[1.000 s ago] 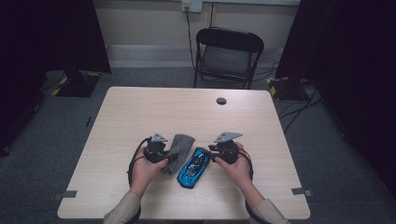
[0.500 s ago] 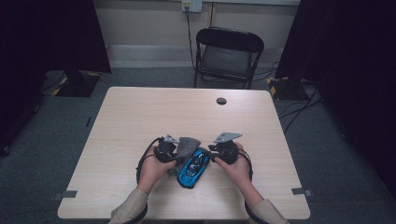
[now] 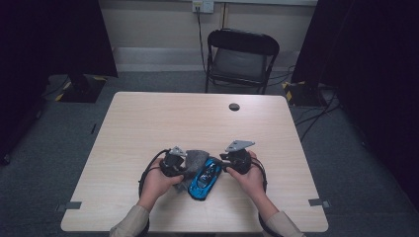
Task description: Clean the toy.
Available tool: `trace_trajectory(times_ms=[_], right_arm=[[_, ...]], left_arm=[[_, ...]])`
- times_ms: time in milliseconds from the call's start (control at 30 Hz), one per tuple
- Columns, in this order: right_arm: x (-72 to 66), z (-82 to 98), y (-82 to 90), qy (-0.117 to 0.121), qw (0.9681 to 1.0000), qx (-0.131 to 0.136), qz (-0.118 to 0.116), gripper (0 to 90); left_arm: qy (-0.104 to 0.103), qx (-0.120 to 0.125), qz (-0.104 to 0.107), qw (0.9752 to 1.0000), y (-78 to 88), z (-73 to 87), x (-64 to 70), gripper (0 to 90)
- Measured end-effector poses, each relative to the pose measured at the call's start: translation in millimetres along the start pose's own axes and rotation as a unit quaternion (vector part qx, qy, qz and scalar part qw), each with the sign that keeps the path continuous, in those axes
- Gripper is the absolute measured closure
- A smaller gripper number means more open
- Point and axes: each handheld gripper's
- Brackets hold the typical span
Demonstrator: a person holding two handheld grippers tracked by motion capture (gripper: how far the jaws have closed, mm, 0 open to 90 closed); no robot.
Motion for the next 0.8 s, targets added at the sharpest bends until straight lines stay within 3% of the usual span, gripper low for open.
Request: trace_trajectory(times_ms=[800], right_arm=[[-0.9, 0.4, -0.3, -0.008, 1.0000, 0.003, 0.001, 65.3]], left_arm=[[-0.012, -0.013, 0.017, 0.9997, 25.1, 28.5, 8.8, 74.3]])
Point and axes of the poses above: each handheld gripper's, and its own axes: y roughly backward along the jaws, z roughly out of its underside, x roughly to its right, and after that the axes turned 7 degrees about -z, right-handed
